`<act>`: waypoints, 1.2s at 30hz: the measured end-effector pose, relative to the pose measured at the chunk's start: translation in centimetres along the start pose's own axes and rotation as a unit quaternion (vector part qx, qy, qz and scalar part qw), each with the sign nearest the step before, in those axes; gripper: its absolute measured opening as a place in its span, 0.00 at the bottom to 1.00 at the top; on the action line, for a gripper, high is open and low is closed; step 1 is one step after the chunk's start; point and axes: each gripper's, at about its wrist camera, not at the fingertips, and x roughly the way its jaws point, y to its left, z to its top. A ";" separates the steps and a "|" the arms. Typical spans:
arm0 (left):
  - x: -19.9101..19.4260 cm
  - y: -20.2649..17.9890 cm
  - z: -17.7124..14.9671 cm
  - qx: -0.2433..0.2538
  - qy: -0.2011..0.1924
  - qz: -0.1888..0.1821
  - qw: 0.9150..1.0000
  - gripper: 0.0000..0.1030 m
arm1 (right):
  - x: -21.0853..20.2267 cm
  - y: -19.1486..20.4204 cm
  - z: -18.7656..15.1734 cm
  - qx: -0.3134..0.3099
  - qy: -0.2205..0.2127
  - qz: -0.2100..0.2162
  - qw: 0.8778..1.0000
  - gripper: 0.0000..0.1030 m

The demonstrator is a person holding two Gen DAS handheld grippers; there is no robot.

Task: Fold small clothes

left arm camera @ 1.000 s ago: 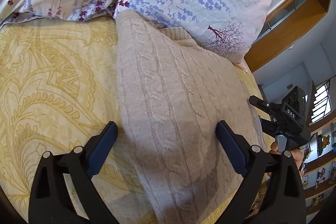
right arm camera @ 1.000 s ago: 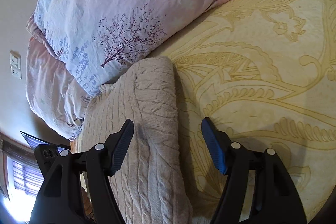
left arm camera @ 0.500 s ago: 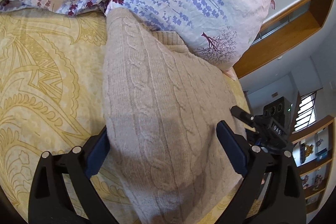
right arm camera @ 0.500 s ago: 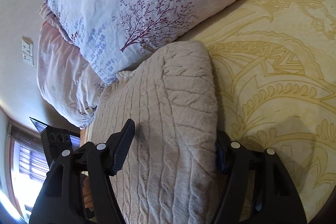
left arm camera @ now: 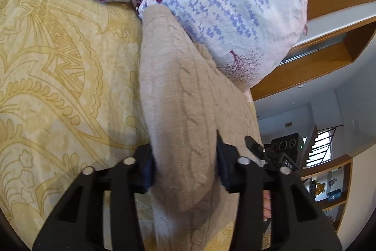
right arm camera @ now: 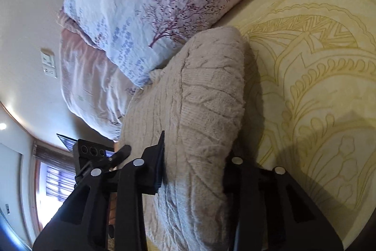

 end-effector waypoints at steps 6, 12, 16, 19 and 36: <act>-3.0 -0.4 -1.3 0.021 -0.001 -0.010 1.000 0.35 | -0.4 3.1 -2.1 -0.030 -0.002 0.016 0.999 0.30; -8.1 1.0 -1.6 0.034 -0.027 0.009 0.999 0.35 | 3.3 8.3 -3.8 -0.101 0.015 0.006 0.995 0.28; -12.5 3.5 -0.9 0.032 -0.056 0.030 0.997 0.35 | 7.0 11.6 -5.1 -0.154 0.021 0.000 0.988 0.28; -14.0 6.6 0.2 0.004 -0.065 0.056 0.996 0.37 | 10.6 12.6 -5.7 -0.185 0.025 -0.043 0.981 0.27; -16.2 9.8 -2.8 -0.034 -0.093 0.074 0.992 0.69 | 9.1 13.3 -4.1 -0.194 -0.055 -0.100 0.974 0.09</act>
